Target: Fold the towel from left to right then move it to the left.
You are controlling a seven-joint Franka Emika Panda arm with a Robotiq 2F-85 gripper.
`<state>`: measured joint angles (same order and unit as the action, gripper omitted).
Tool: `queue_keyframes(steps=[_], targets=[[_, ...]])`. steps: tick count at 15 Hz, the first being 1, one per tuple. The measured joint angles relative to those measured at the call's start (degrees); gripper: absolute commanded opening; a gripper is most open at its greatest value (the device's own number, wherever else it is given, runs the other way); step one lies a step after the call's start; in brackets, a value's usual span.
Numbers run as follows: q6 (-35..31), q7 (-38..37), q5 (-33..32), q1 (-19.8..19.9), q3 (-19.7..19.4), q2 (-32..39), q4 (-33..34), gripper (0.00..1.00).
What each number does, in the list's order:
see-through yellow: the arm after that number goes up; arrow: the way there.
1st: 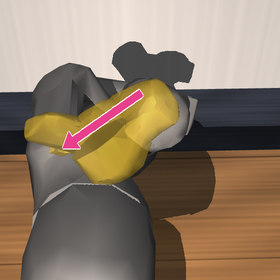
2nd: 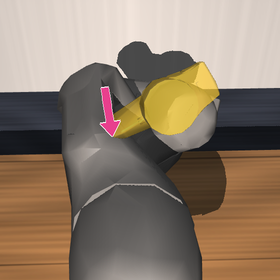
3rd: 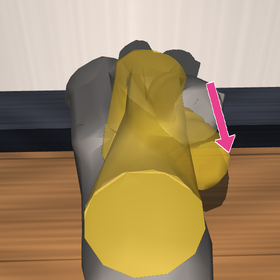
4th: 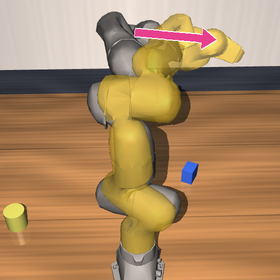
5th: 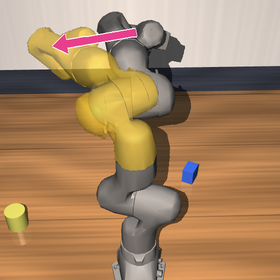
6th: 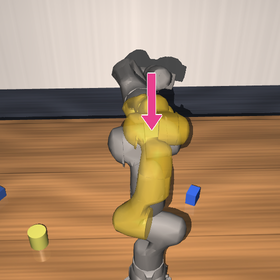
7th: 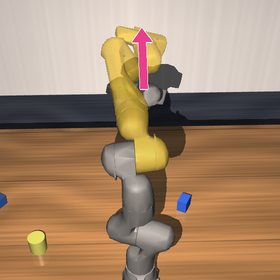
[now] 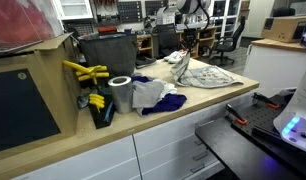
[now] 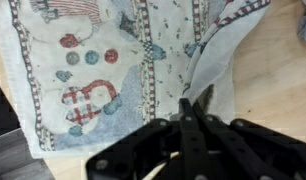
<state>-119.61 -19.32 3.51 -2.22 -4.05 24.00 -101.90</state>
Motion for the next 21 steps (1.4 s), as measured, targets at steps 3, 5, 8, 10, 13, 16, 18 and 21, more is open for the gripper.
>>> queue_keyframes(steps=[3, 5, 8, 10, 13, 16, 18, 21], targets=[[0.0, 0.0, -1.2, 0.9, -1.2, 0.0, -0.8, 0.0], [0.0, 0.0, -1.9, 1.3, -1.9, 0.0, -1.1, 0.0], [0.0, -0.1, -3.1, 2.0, -2.8, -0.3, -1.3, 0.0], [0.0, 0.0, -3.2, 2.6, -3.0, -0.8, -1.6, 0.0], [0.2, 1.1, -4.1, 3.4, -3.1, -2.1, -2.9, 0.0], [0.7, 3.4, -6.2, 4.2, -3.2, -3.1, -4.4, 0.0], [1.0, 4.6, -8.1, 4.7, -3.4, -3.4, -4.8, 0.0], [1.2, 5.7, -10.2, 5.7, -3.7, -3.4, -5.0, 0.0]])
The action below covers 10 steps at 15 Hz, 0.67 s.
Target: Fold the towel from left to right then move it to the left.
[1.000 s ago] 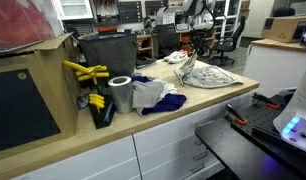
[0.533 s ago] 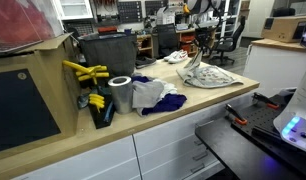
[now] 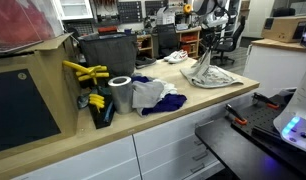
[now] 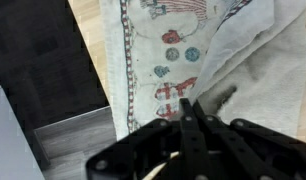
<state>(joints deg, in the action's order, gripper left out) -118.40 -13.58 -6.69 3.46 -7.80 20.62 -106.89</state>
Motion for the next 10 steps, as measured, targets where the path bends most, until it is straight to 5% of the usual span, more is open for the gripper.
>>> queue_keyframes(steps=[10], targets=[[0.8, 3.4, -3.2, 1.1, -0.4, 0.0, -0.7, 0.0]])
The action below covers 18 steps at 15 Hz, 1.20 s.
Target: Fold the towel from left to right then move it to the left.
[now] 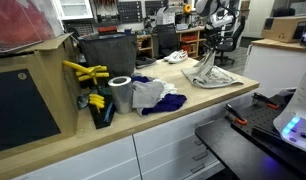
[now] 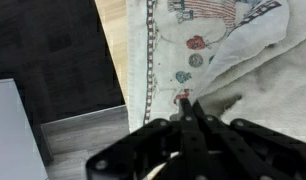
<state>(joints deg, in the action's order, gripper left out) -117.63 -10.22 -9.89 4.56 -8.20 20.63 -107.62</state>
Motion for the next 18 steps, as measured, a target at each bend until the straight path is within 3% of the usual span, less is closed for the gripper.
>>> queue_keyframes(steps=[1, 2, 12, 14, 18], targets=[[0.0, 0.0, -0.3, 0.0, 0.0, 0.0, -0.1, 0.0], [0.1, 0.0, -0.6, 0.1, 0.0, 0.0, -0.2, 0.22], [0.1, 0.0, -0.7, 0.7, -0.6, -0.2, -0.2, 0.94], [0.1, -0.3, -0.5, 0.4, -0.2, -0.4, -0.2, 1.0], [0.1, -3.5, 3.0, -1.1, 2.1, -0.4, -0.5, 1.0]])
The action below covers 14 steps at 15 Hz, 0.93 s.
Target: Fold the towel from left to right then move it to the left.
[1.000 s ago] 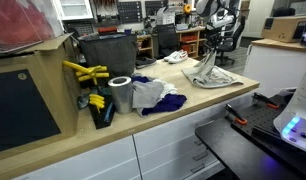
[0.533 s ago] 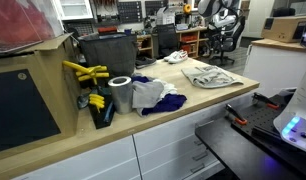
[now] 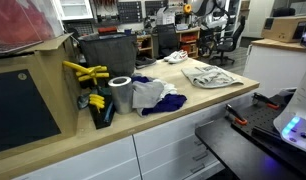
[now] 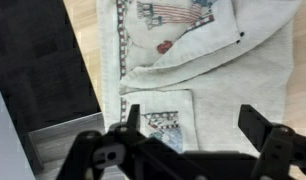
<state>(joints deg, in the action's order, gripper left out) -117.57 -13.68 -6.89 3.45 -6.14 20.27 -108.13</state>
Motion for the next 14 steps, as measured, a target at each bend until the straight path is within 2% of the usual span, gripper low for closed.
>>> queue_keyframes(steps=[6, 14], targets=[[-0.3, -5.7, 3.9, -3.3, 2.4, 1.9, -3.2, 1.0], [-0.4, -6.0, 3.9, -4.0, 1.8, 5.7, -5.8, 1.0]])
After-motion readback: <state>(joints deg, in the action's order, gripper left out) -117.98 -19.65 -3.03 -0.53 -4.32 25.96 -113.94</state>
